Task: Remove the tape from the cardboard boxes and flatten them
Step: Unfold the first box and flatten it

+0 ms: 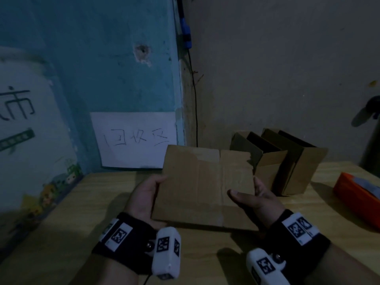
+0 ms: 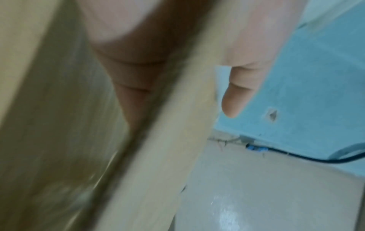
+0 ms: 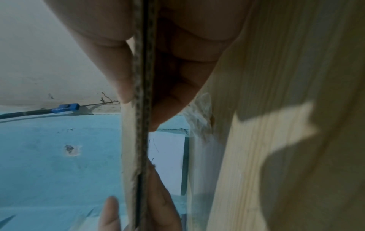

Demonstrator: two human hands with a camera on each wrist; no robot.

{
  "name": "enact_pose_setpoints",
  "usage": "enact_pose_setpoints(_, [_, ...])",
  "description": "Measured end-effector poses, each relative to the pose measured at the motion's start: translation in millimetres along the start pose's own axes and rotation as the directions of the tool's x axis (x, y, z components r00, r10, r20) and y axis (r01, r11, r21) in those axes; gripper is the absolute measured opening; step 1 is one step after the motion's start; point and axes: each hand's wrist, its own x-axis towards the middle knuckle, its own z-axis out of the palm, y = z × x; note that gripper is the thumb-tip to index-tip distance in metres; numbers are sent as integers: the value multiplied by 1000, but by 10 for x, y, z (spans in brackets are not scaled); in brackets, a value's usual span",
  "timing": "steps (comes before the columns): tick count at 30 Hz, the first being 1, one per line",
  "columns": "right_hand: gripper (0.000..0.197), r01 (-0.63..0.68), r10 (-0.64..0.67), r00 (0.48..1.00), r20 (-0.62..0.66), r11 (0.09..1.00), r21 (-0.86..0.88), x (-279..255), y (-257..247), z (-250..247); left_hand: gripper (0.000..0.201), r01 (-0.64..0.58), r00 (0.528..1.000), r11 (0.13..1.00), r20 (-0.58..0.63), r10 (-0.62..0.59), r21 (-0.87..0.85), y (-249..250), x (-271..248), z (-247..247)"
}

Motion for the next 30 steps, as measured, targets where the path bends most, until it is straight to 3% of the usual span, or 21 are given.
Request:
enact_pose_setpoints(6, [67,-69,70,997,-18,995,66,33,43,-16,53,62,988,998,-147,-58,25,74,22,-35])
enact_pose_setpoints(9, [49,-146,136,988,80,979,144,-9,14,-10,37,38,964,999,-263,-36,2,157,59,-156])
enact_pose_setpoints(11, [49,-160,138,984,110,960,228,-51,-24,15,32,-16,934,1000,-356,10,-13,205,110,-295])
enact_pose_setpoints(15, [61,-90,88,996,19,959,267,-98,-99,84,20,-76,853,994,-510,106,79,259,126,-472])
enact_pose_setpoints(22, [61,-77,75,997,16,962,262,-155,-115,134,44,-100,730,961,-637,246,256,245,56,-542])
enact_pose_setpoints(24, [61,-82,79,997,22,960,266,-160,-120,142,43,-104,670,931,-667,325,349,254,25,-512])
enact_pose_setpoints(26, [59,-75,75,997,10,963,260,-157,-130,149,59,-141,603,886,-671,431,441,271,-12,-487])
enact_pose_setpoints(30, [54,-55,57,998,1,967,251,-168,-142,134,57,-371,436,735,-593,677,567,262,-96,-365])
